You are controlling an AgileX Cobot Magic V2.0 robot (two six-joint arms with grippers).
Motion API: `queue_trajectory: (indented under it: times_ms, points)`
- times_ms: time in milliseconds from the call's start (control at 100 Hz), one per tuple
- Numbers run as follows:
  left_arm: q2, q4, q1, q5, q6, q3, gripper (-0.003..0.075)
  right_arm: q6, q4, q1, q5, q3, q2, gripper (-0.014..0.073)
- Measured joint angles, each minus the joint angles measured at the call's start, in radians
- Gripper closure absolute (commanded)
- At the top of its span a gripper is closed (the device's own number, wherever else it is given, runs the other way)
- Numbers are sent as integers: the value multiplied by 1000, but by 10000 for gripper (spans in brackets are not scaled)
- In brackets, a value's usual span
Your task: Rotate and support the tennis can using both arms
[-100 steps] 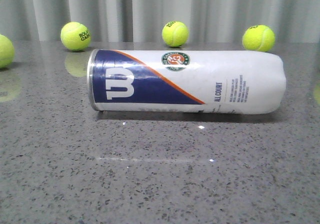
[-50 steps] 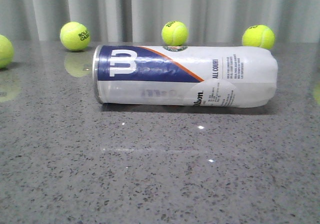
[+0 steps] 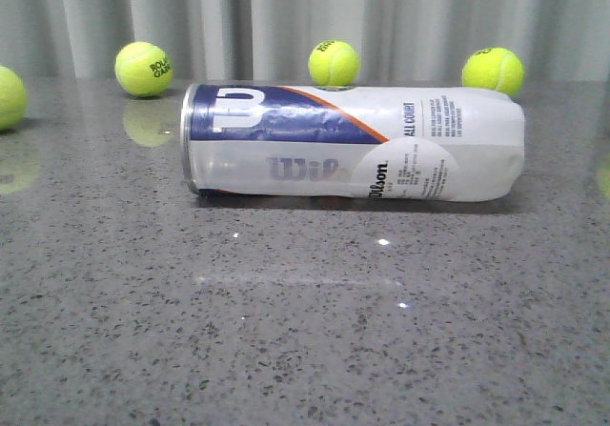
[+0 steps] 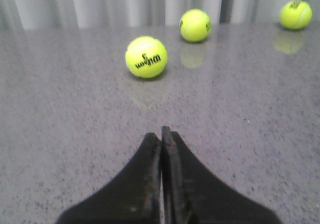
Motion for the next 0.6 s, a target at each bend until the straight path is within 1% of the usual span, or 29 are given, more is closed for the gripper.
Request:
queue_trajectory:
  times_ms: [140,220,250,290,340,370,390,430,440,460,470,510,560,600]
  points:
    - [152,-15,0,167,0,-119,741,0,0,0,0,0,0,660]
    - [254,-19,0,237,0,-181,739,0,0,0,0,0,0,660]
    - [287,-21,0,255,0,-206,734,0,0,0,0,0,0,660]
    - [333,-21,-5,278,0,-230,708,0,0,0,0,0,0,660]
    - [383,-23,-13,292,0,-264,645,0,0,0,0,0,0,660]
    - [410,-25,-20,302,0,-280,579,0,0,0,0,0,0,660]
    - [429,-31,-22,307,0,-291,549,0,0,0,0,0,0,660]
    - [468,-38,-28,318,0,-308,446,0,0,0,0,0,0,660]
    - [474,-46,-30,319,0,-315,409,0,0,0,0,0,0,660]
    - [493,-55,-30,324,0,-324,373,0,0,0,0,0,0,660]
    - [505,-59,-30,327,0,-327,338,0,0,0,0,0,0,660]
    - [536,-84,-32,334,2,-345,247,0,0,0,0,0,0,660]
    - [578,-118,-32,348,6,-364,182,0,0,0,0,0,0,660]
    - [612,-148,-32,355,6,-379,166,0,0,0,0,0,0,660]
